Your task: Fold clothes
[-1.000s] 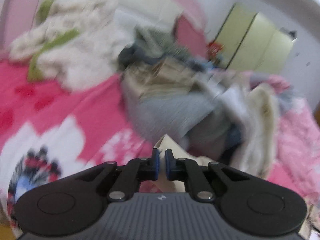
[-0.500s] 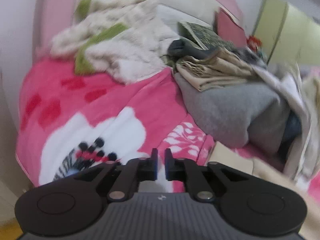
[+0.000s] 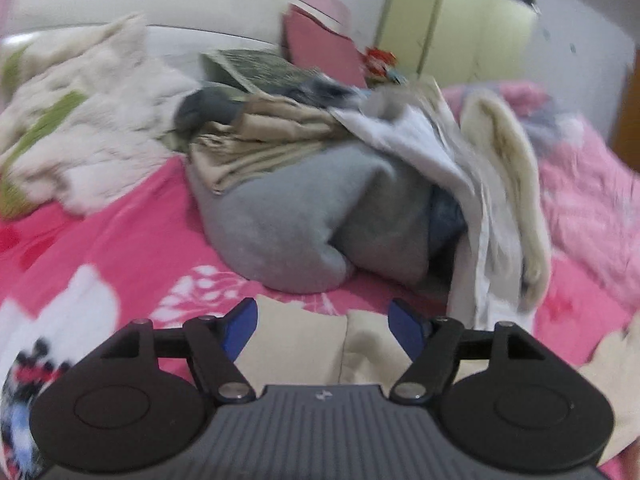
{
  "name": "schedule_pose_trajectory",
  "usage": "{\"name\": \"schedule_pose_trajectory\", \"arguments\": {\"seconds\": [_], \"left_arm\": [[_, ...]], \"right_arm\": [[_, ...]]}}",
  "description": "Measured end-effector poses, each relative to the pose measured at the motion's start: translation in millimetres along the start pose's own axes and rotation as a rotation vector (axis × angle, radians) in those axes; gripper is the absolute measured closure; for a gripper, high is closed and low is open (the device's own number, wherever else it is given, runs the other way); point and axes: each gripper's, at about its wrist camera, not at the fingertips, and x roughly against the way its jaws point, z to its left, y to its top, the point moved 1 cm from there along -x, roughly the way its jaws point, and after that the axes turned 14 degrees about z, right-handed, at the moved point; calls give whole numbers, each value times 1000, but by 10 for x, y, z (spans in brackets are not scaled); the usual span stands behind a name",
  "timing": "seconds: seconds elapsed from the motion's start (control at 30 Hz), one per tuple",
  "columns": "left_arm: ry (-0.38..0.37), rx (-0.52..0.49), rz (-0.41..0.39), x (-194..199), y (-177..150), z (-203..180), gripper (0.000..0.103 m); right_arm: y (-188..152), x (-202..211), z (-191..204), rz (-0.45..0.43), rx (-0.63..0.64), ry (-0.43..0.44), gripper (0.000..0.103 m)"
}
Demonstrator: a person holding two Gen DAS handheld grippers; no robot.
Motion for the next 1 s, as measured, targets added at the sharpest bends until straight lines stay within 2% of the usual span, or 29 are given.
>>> {"name": "schedule_pose_trajectory", "arguments": {"seconds": [0.07, 0.2, 0.27, 0.47, 0.57, 0.6, 0.63, 0.67, 0.7, 0.77, 0.9, 1.0], "left_arm": [[26, -29, 27, -175, -5, -31, 30], [28, -27, 54, -369, -86, 30, 30], [35, -41, 37, -378, -126, 54, 30], [44, -33, 22, -411, -165, 120, 32], [40, -26, 20, -423, -169, 136, 32], [39, -24, 19, -427, -169, 141, 32], [37, -22, 17, -430, -169, 146, 32], [28, -17, 15, -423, -170, 160, 32], [19, -11, 13, -417, -170, 173, 32], [-13, 9, 4, -396, -172, 220, 29], [-148, 129, -13, -323, -188, 439, 29], [-243, 257, -16, -246, -229, 645, 30]], "right_arm": [[240, 37, 274, -9, 116, -6, 50], [711, -218, 779, 25, 423, -109, 50], [873, -463, 941, 57, 563, -158, 50], [1208, -1298, 1159, 209, 848, -184, 53], [1264, -1584, 1093, 296, 839, -168, 54], [1283, -1680, 1070, 326, 835, -163, 61], [1298, -1770, 1048, 354, 832, -157, 77], [1263, -1796, 1033, 373, 833, -151, 84], [1214, -1775, 1040, 362, 839, -152, 90], [1174, -1659, 1057, 287, 841, -159, 94], [1277, -1357, 906, 144, 644, -81, 94], [1333, -1418, 666, 126, 449, -58, 94]]}}
